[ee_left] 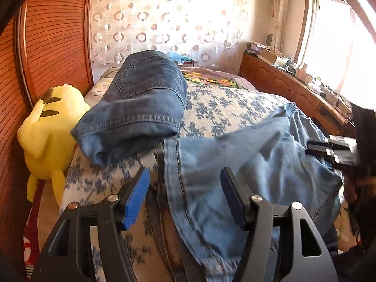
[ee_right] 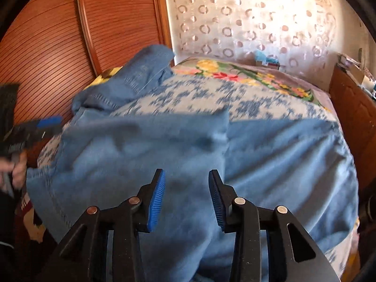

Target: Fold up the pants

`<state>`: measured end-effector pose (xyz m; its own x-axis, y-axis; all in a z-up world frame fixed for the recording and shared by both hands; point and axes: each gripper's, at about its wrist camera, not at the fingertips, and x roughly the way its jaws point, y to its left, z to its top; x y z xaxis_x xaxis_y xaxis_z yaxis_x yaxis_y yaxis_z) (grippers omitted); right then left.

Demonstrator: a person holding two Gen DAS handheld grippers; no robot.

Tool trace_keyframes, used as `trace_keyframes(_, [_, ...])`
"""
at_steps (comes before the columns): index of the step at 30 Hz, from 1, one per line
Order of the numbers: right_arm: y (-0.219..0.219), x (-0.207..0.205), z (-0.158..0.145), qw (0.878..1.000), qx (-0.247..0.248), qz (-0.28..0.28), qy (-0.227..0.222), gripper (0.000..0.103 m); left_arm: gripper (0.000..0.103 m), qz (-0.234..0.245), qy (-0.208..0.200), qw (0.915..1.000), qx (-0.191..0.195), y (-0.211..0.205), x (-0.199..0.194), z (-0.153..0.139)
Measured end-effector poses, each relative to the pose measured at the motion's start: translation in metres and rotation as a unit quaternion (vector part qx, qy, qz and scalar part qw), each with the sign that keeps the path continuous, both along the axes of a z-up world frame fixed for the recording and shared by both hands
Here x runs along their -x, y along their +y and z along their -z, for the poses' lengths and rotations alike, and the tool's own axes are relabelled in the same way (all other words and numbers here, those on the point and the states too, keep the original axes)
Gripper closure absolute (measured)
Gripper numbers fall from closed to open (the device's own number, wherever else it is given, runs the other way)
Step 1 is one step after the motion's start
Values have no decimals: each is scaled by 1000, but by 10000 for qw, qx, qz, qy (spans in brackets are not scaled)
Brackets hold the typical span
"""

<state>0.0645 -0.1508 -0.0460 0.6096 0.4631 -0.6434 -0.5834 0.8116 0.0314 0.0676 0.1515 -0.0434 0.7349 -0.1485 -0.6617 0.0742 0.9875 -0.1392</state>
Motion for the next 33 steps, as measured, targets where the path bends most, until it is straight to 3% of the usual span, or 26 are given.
trace_keyframes(7, [-9, 11, 16, 9999, 89, 136, -20, 60, 49, -34, 346, 9994, -9, 7, -42, 18])
trace_keyframes(8, [-11, 11, 16, 9999, 66, 148, -22, 60, 60, -6, 400, 9992, 33, 8, -46, 21])
trace_keyframes(9, [-12, 11, 17, 9999, 32, 155, -12, 60, 61, 10, 454, 9989, 71, 8, -49, 22])
trace_keyframes(11, [-14, 13, 16, 9998, -33, 179, 4, 60, 84, 9, 416, 9991, 45, 8, -49, 21])
trace_keyframes(17, [-21, 18, 22, 9995, -88, 312, 14, 60, 95, -228, -160, 9996, -2, 13, -22, -11])
trace_keyframes(20, [-28, 19, 20, 9990, -186, 396, 39, 60, 95, -665, -326, 9970, -219, 26, -16, -21])
trace_keyframes(27, [-55, 28, 17, 9974, -298, 652, -1, 60, 95, -502, -217, 9980, -308, 23, -16, -25])
trace_keyframes(30, [-71, 35, 15, 9960, -307, 843, -48, 60, 90, -412, -256, 9986, -221, 16, -14, -30])
trace_keyframes(33, [-89, 41, 12, 9937, -292, 1077, -77, 60, 73, -289, -355, 9986, -273, 3, -10, -37])
